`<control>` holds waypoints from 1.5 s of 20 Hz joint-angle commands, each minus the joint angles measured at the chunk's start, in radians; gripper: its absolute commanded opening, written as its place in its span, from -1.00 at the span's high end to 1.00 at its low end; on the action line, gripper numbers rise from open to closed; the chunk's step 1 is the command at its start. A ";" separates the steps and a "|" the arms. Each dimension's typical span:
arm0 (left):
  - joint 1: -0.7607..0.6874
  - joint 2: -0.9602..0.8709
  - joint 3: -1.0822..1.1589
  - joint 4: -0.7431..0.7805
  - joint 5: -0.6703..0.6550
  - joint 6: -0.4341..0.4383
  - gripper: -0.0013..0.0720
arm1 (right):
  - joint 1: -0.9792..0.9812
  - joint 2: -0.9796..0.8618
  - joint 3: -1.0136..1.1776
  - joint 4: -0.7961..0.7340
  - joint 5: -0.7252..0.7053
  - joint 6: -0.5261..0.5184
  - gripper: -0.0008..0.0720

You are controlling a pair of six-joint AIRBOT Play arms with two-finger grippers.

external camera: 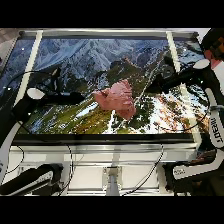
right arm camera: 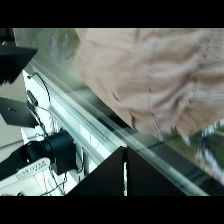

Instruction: Fold the clothes and pants, and hang the long-sleeved shirts on hangers.

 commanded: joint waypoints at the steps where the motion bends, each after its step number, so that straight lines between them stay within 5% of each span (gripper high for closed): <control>1: -0.004 -0.100 -0.020 -0.268 0.077 0.038 0.51 | -0.002 0.076 -0.151 0.001 -0.029 -0.046 0.93; 2: -0.006 -0.126 -0.020 -0.333 0.127 0.038 -0.32 | -0.002 0.099 -0.170 0.001 -0.027 -0.046 0.93; 3: -0.006 -0.151 -0.020 -0.388 0.163 0.039 -0.62 | -0.002 0.124 -0.182 0.001 -0.022 -0.046 0.93; 6: -0.018 -0.212 -0.018 -0.492 0.169 0.148 -0.62 | -0.002 0.206 -0.189 -0.006 -0.010 -0.023 0.85; 7: -0.029 -0.226 -0.018 -0.516 0.171 0.182 -0.62 | -0.002 0.230 -0.188 -0.017 -0.008 0.001 0.56; 8: -0.040 -0.241 -0.017 -0.548 0.170 0.215 -0.62 | -0.002 0.252 -0.188 -0.037 0.002 0.018 0.00; 9: -0.053 -0.258 -0.017 -0.584 0.170 0.242 -0.62 | -0.001 0.269 -0.188 -0.072 0.011 0.032 -0.26; 14: -0.101 -0.313 0.003 -0.673 0.177 0.323 -0.62 | 0.016 0.290 -0.188 -0.224 0.027 0.070 -0.25; 17: -0.114 -0.341 0.044 -0.673 0.177 0.323 -0.17 | 0.041 0.290 -0.188 -0.224 0.014 0.069 -0.25; 19: -0.119 -0.347 0.069 -0.673 0.177 0.326 0.77 | 0.063 0.290 -0.188 -0.229 -0.006 0.069 -0.22; 20: -0.118 -0.345 0.085 -0.672 0.166 0.327 0.94 | 0.072 0.290 -0.189 -0.229 -0.037 0.063 0.04; 21: -0.111 -0.343 0.109 -0.672 0.143 0.334 0.94 | 0.079 0.290 -0.192 -0.229 -0.086 0.043 0.46; 22: -0.102 -0.337 0.136 -0.667 0.121 0.346 0.95 | 0.080 0.289 -0.202 -0.225 -0.138 0.038 0.54; 27: -0.092 -0.235 0.230 -0.492 0.188 0.359 0.95 | 0.080 0.289 -0.362 -0.175 -0.273 -0.017 0.55; 30: -0.093 -0.186 0.230 -0.483 0.227 0.359 0.95 | 0.081 0.288 -0.537 -0.008 -0.395 -0.127 0.54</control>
